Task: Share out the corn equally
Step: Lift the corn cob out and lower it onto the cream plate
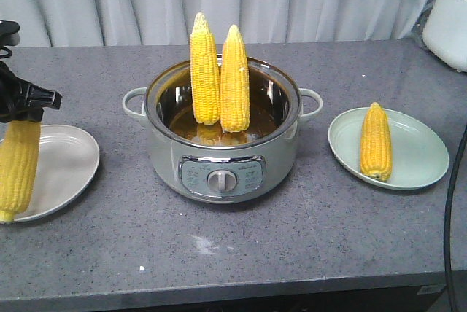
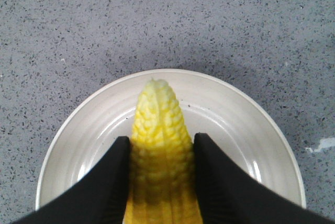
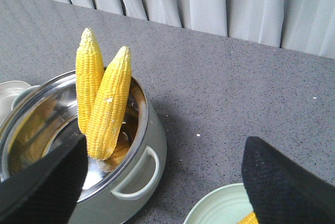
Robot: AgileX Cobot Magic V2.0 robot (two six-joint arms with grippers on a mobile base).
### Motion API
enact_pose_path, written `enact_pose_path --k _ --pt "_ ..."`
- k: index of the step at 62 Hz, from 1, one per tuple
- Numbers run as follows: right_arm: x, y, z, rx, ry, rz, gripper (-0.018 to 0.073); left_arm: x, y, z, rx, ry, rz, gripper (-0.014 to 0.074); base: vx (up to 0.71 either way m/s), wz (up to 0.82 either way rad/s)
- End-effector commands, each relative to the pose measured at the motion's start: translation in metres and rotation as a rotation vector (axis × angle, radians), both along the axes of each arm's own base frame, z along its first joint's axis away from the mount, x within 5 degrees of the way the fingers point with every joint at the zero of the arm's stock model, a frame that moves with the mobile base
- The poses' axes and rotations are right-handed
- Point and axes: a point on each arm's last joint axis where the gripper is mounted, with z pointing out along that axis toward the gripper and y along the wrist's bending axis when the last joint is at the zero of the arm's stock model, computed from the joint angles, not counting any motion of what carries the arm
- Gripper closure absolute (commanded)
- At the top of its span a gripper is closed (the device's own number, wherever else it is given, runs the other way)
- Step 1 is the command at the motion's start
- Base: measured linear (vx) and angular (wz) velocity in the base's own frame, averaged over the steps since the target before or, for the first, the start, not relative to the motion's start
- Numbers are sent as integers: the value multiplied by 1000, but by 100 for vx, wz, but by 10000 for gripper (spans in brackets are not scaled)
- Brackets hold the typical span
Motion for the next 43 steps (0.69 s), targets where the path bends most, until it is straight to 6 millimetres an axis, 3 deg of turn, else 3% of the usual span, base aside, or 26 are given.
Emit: enact_pose_path --k 1,20,43 --pt "-12 4 25 34 -92 -7 -19 -2 -1 24 -7 -113 9 410 0 0" --pt "-12 5 25 34 -90 -5 -19 -3 -1 24 -12 -102 16 242 0 0" --pt "-12 5 25 34 -90 -5 -19 -4 -1 23 -19 -82 24 206 0 0"
